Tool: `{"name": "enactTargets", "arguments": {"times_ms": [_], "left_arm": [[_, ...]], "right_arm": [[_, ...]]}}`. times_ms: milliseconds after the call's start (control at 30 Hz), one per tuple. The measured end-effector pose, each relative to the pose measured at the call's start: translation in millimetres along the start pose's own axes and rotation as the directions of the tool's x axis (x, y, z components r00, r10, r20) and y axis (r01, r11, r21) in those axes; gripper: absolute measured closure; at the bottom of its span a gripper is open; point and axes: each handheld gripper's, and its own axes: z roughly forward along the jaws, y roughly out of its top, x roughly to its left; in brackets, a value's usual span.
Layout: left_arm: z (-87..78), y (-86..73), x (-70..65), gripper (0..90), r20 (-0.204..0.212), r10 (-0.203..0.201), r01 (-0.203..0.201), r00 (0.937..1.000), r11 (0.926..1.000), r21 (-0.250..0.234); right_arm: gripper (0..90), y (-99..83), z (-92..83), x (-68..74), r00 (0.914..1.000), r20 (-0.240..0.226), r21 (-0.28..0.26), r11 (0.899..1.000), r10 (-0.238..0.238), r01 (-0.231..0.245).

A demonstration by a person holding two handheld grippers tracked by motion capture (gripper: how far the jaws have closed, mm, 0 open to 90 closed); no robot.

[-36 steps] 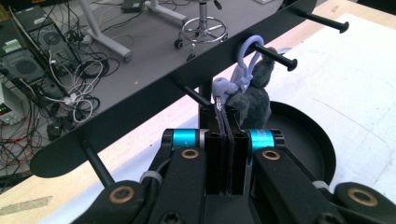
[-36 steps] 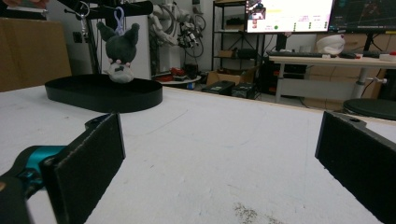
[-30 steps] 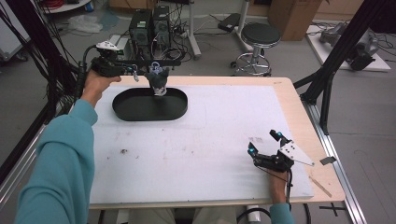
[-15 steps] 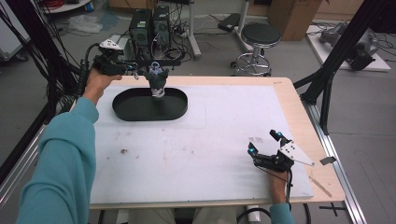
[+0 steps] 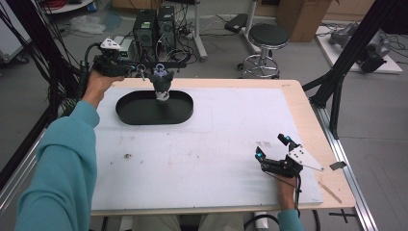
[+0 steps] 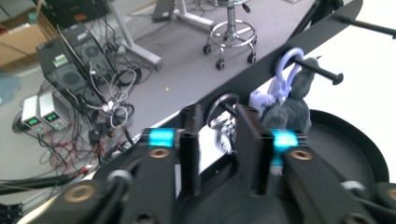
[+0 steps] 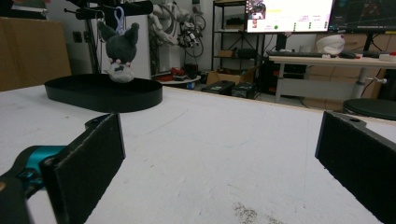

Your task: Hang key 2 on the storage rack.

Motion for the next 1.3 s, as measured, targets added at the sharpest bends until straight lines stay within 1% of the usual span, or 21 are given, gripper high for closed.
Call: {"name": "enactTargets", "arguments": {"times_ms": [67, 100, 133, 167, 200, 233, 267, 300, 367, 400, 500, 633, 733, 800, 867, 967, 1033, 1100, 1133, 1167, 1300], "left_arm": [[-1.4, 2.3, -2.6, 50.0, -0.051, -0.017, 0.017, 0.9986, 0.9998, 0.003], [-2.4, 3.2, -3.7, 37.6, -0.068, -0.026, 0.026, 0.9973, 0.9996, 0.006], [-3.7, 3.5, -4.0, 29.1, -0.054, -0.037, 0.037, 0.9978, 0.9993, 0.007], [-5.8, 3.6, -4.0, 26.2, -0.02, -0.057, 0.057, 0.9982, 0.9983, 0.002], [-8.1, 4.2, -4.5, 22.2, -0.004, -0.077, 0.077, 0.997, 0.997, 0.001], [-10.9, 5.5, -5.9, 10.8, 0.0, -0.11, 0.11, 0.994, 0.994, 0.003], [-14.7, 7.2, -7.2, 1.6, 0.027, -0.131, 0.131, 0.991, 0.9914, -0.002], [-18.2, 8.6, -9.6, 1.7, 0.042, -0.119, 0.119, 0.992, 0.9928, -0.012], [-28.9, 12.1, -19.3, 1.7, 0.035, -0.039, 0.042, 0.9986, 0.9963, -0.075], [-33.1, 12.8, -22.7, 1.7, 0.037, -0.029, 0.032, 0.9989, 0.9955, -0.089], [-45.7, 10.2, -28.3, 1.7, 0.052, -0.031, 0.038, 0.9982, 0.9894, -0.14], [-61.6, -3.8, -34.9, 1.7, 0.065, -0.025, 0.038, 0.9976, 0.9795, -0.198], [-73.5, -23.5, -43.9, 1.7, 0.08, -0.005, 0.025, 0.9968, 0.9668, -0.254], [-81.3, -40.1, -49.2, 1.7, 0.1, -0.01, 0.039, 0.995, 0.957, -0.288], [-87.4, -54.3, -54.4, 1.7, 0.103, -0.019, 0.05, 0.9945, 0.9517, -0.303], [-95.8, -78.3, -63.0, 1.7, 0.114, -0.013, 0.052, 0.9934, 0.9345, -0.352], [-100.9, -95.5, -69.5, 1.7, 0.108, -0.007, 0.046, 0.9942, 0.9295, -0.366], [-105.1, -115.0, -75.0, 1.7, 0.108, -0.007, 0.049, 0.9941, 0.9179, -0.394], [-106.7, -122.5, -76.9, 1.7, 0.109, -0.013, 0.055, 0.994, 0.9164, -0.396], [-108.8, -135.2, -80.3, 1.7, 0.117, -0.026, 0.073, 0.9928, 0.9067, -0.415], [-112.5, -169.6, -90.5, 1.7, 0.123, -0.044, 0.095, 0.9915, 0.886, -0.454]], "right_arm": [[0.6, 0.0, -0.1, -0.1, 1.0, 0.0, 0.0, 1.0, -0.001, 0.001], [0.7, 0.0, 0.0, 0.0, 1.0, -0.001, 0.0, 1.0, 0.0, 0.0], [0.7, 0.0, -0.1, 0.0, 1.0, -0.001, 0.0, 1.0, 0.001, -0.001], [0.6, 0.0, -0.2, -0.1, 1.0, -0.001, 0.001, 1.0, 0.001, -0.001], [0.7, 0.0, -0.2, -0.2, 1.0, 0.0, 0.001, 1.0, 0.0, 0.0], [0.6, 0.0, -0.1, 0.0, 1.0, -0.001, 0.0, 1.0, 0.0, 0.0], [0.6, 0.0, -0.2, 0.3, 1.0, 0.001, 0.002, 1.0, 0.001, -0.001], [0.7, 0.0, -0.1, 0.1, 1.0, 0.001, 0.001, 1.0, -0.001, 0.001], [0.7, 0.0, -0.1, 0.0, 1.0, 0.0, 0.0, 1.0, 0.0, 0.0], [0.7, 0.0, 0.0, 0.0, 1.0, 0.0, 0.0, 1.0, 0.0, 0.0], [0.7, 0.0, 0.2, -1.1, 1.0, 0.0, -0.004, 1.0, -0.007, 0.007], [0.7, 0.0, -0.1, -0.3, 1.0, -0.002, 0.002, 1.0, 0.001, -0.001], [0.7, 0.0, 0.0, 0.1, 1.0, -0.001, -0.001, 1.0, 0.0, 0.0], [0.6, 0.0, -0.1, 0.0, 1.0, -0.001, 0.001, 1.0, 0.001, -0.001], [0.6, 0.0, 0.0, 0.0, 1.0, 0.0, 0.001, 1.0, 0.001, -0.001], [0.7, 0.0, 0.1, -0.1, 1.0, 0.001, 0.0, 1.0, -0.001, 0.001], [0.6, 0.0, 0.0, 0.1, 1.0, 0.001, 0.0, 1.0, -0.001, 0.001], [0.7, 0.0, 0.0, 0.1, 1.0, 0.002, 0.001, 1.0, -0.001, 0.001], [0.7, 0.0, 0.0, 0.1, 1.0, 0.003, 0.001, 1.0, -0.004, 0.004], [0.7, 0.1, 0.3, 0.0, 1.0, 0.002, 0.0, 1.0, -0.008, 0.008], [0.7, 0.0, 0.1, 0.4, 0.9999, 0.002, 0.0, 1.0, -0.011, 0.011]]}}
